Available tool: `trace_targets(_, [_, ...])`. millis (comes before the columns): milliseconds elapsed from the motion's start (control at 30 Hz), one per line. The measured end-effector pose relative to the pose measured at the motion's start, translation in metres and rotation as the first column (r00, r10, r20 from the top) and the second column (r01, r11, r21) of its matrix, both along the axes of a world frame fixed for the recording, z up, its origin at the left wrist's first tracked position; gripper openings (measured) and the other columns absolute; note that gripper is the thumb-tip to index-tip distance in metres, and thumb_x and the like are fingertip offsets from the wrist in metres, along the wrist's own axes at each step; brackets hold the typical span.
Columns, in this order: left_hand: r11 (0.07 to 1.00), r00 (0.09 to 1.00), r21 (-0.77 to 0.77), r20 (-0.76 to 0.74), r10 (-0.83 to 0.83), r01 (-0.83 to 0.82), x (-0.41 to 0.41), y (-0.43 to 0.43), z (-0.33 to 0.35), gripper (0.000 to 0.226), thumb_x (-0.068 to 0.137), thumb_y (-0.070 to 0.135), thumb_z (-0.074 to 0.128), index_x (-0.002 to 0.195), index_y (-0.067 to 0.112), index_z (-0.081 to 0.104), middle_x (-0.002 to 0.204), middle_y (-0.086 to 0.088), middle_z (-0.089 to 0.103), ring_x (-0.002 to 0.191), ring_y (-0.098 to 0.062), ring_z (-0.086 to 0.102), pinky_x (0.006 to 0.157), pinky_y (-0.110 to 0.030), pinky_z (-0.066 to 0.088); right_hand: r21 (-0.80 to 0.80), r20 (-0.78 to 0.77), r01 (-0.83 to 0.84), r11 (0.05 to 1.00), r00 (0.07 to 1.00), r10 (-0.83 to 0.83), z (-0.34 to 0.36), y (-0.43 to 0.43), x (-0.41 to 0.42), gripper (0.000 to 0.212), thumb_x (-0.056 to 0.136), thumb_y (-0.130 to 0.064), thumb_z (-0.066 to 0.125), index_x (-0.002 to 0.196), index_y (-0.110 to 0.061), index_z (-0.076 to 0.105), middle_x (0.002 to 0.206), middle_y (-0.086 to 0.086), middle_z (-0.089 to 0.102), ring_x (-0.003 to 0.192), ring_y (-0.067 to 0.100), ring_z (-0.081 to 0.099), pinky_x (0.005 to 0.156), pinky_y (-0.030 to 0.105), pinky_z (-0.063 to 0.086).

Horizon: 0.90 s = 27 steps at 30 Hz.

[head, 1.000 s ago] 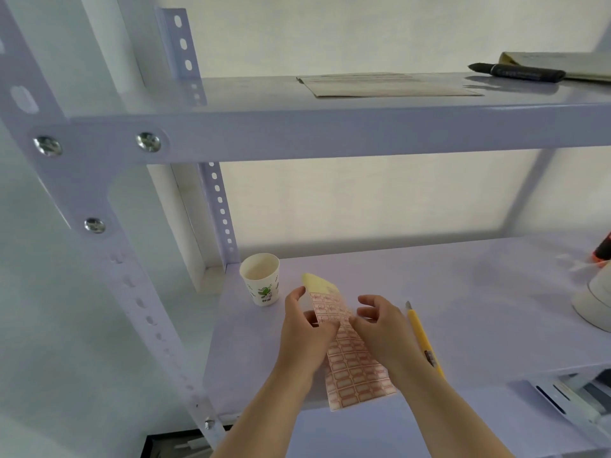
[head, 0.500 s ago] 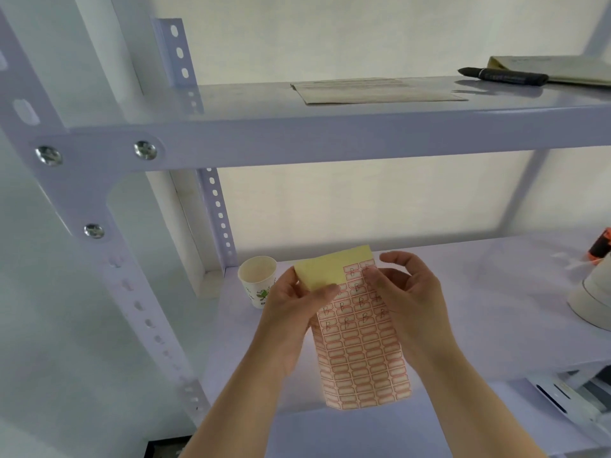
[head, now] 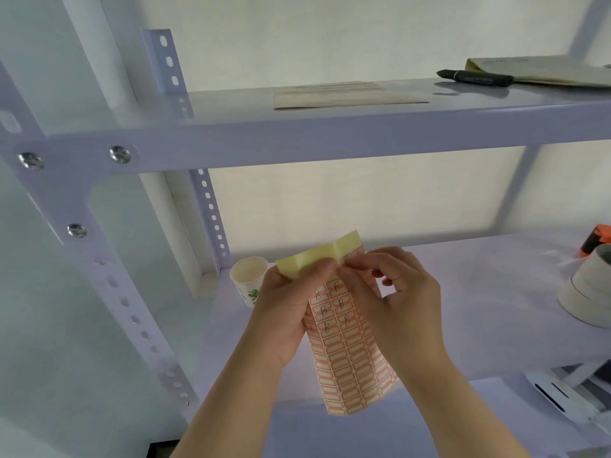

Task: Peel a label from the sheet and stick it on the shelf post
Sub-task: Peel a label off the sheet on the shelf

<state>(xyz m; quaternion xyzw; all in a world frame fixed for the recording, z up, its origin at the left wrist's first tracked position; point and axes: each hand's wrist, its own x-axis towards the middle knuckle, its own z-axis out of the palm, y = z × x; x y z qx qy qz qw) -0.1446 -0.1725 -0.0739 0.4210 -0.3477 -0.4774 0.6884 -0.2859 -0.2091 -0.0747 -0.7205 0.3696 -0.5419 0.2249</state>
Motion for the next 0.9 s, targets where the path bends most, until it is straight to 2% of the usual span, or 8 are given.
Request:
trace_targets(133, [1.0,0.999,-0.009,0.037,-0.006,0.006,-0.005,0.002,0.001,0.012,0.081,0.016,0.073,0.086,0.014,0.084,0.087,-0.01,0.082,0.08,-0.021,0.079,0.07,-0.033,0.061,-0.031,-0.015,0.029,0.999,0.999,-0.029,0.003,0.001,0.0,0.008,0.08,-0.026,0.083,0.084,-0.024,0.076,0.083,-0.017,0.072,0.081,0.004,0.064,0.07,0.013,0.045])
trace_targets(200, [1.0,0.999,-0.006,0.053,0.012,-0.011,-0.005,0.002,0.001,0.009,0.083,0.015,0.077,0.089,0.012,0.083,0.089,-0.012,0.081,0.083,-0.024,0.078,0.072,-0.036,0.062,-0.052,-0.024,0.033,0.998,0.999,-0.035,0.005,0.002,0.0,0.008,0.08,-0.023,0.083,0.082,-0.025,0.076,0.081,-0.02,0.07,0.078,0.002,0.063,0.068,0.01,0.043])
trace_targets(300, [1.0,0.997,-0.004,0.078,0.028,-0.028,-0.003,0.001,0.001,0.014,0.081,0.018,0.072,0.09,0.013,0.082,0.09,-0.014,0.081,0.084,-0.026,0.077,0.075,-0.038,0.062,-0.058,-0.018,0.025,0.998,1.0,-0.026,0.006,0.003,0.0,0.011,0.079,-0.017,0.083,0.079,-0.025,0.075,0.078,-0.023,0.069,0.076,0.0,0.062,0.066,0.009,0.042])
trace_targets(467, [1.0,0.994,-0.002,0.111,0.015,-0.015,-0.002,0.002,0.0,0.012,0.08,0.019,0.073,0.088,0.013,0.081,0.086,-0.011,0.081,0.081,-0.024,0.078,0.073,-0.037,0.061,-0.047,-0.015,0.026,0.999,1.0,-0.027,0.006,0.002,0.002,0.011,0.077,-0.015,0.081,0.076,-0.024,0.075,0.075,-0.022,0.069,0.074,0.002,0.061,0.064,0.012,0.044])
trace_targets(567, [1.0,0.992,0.004,0.128,0.005,-0.006,0.0,0.001,-0.001,0.008,0.079,0.019,0.075,0.084,0.016,0.081,0.083,-0.009,0.08,0.08,-0.023,0.077,0.075,-0.039,0.06,-0.037,-0.002,0.027,0.999,1.0,-0.028,0.005,0.002,0.004,0.003,0.076,-0.021,0.076,0.074,-0.024,0.075,0.075,-0.023,0.069,0.072,0.002,0.061,0.063,0.014,0.045])
trace_targets(700, [1.0,0.993,0.002,0.116,0.006,-0.007,0.003,-0.002,-0.004,0.008,0.08,0.018,0.075,0.085,0.017,0.081,0.085,-0.011,0.079,0.083,-0.026,0.076,0.078,-0.043,0.059,-0.033,-0.001,-0.009,0.999,1.0,0.009,0.004,0.001,0.006,0.006,0.078,-0.022,0.07,0.077,-0.021,0.076,0.075,-0.017,0.071,0.073,0.008,0.063,0.063,0.021,0.049])
trace_targets(800, [1.0,0.994,0.007,0.112,0.012,-0.013,0.006,-0.004,-0.008,0.012,0.08,0.018,0.075,0.089,0.014,0.081,0.087,-0.012,0.08,0.085,-0.026,0.076,0.077,-0.041,0.06,0.012,0.028,-0.042,0.999,0.999,0.042,0.001,-0.002,0.005,0.007,0.081,-0.018,0.069,0.077,-0.019,0.075,0.073,-0.013,0.072,0.071,0.013,0.065,0.06,0.028,0.052])
trace_targets(900, [0.998,0.994,0.041,0.1,0.051,-0.056,0.01,-0.006,-0.011,0.017,0.078,0.019,0.076,0.092,0.011,0.08,0.09,-0.014,0.08,0.086,-0.028,0.077,0.079,-0.043,0.059,0.097,0.066,-0.041,0.994,0.997,0.035,0.0,-0.004,0.006,0.011,0.085,-0.012,0.072,0.078,-0.02,0.075,0.069,-0.009,0.072,0.066,0.014,0.065,0.057,0.025,0.052])
